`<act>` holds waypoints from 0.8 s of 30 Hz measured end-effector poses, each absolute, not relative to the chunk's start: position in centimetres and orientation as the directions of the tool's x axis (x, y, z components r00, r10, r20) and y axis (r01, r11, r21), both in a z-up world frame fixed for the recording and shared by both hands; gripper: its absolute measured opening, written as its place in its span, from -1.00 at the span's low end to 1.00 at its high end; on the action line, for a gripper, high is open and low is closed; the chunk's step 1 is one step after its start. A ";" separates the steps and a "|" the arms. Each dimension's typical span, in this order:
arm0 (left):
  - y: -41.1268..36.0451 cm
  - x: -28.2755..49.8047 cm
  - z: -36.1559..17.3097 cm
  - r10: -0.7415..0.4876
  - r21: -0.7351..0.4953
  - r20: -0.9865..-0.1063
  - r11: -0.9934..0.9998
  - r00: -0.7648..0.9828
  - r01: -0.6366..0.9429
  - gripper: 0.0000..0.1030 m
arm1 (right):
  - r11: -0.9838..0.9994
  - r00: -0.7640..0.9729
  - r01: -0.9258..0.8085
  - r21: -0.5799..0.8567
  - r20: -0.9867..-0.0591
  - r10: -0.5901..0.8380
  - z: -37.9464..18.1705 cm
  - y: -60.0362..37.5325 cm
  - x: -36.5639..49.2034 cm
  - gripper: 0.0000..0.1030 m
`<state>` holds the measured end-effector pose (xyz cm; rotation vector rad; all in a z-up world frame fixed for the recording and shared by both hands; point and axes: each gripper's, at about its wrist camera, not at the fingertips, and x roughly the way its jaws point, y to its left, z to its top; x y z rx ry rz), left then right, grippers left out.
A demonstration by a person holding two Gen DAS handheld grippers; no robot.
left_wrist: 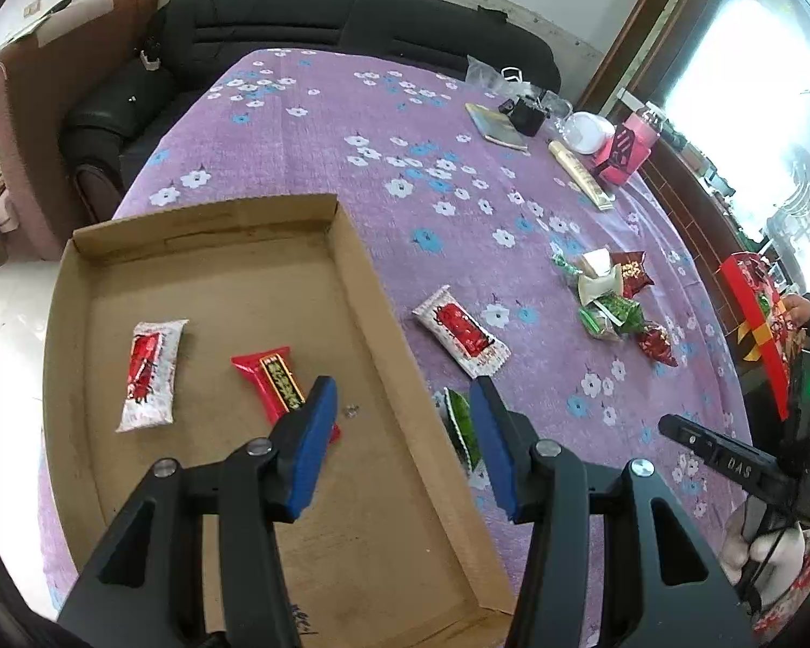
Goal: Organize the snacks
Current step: 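Grasp another white-and-red packet with the left gripper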
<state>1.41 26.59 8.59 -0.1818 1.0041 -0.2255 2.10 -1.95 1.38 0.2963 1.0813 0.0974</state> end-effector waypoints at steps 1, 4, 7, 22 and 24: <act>26.4 1.4 8.7 -0.258 -0.244 -0.816 0.965 0.517 0.096 0.02 | 0.953 0.469 0.078 0.292 -0.854 0.224 1.1 -2.5 2.2 -0.58; 25.6 0.9 9.5 -0.233 -0.233 -0.819 0.970 0.524 0.068 0.02 | 0.943 0.468 0.079 0.324 -0.847 0.252 0.6 -4.2 3.0 -0.58; 24.4 0.6 9.8 -0.213 -0.208 -0.831 0.976 0.514 0.068 0.04 | 0.930 0.463 0.048 0.363 -0.834 0.302 0.4 -5.0 4.2 -0.50; 17.8 6.9 6.8 -0.240 -0.247 -0.876 0.968 0.419 0.037 0.04 | 0.893 0.438 -0.097 0.440 -0.787 0.435 0.2 -5.1 9.4 -0.45; 17.6 8.7 5.3 -0.189 -0.204 -0.899 0.979 0.394 0.003 0.04 | 0.888 0.438 -0.115 0.446 -0.779 0.448 0.4 -4.9 9.6 -0.45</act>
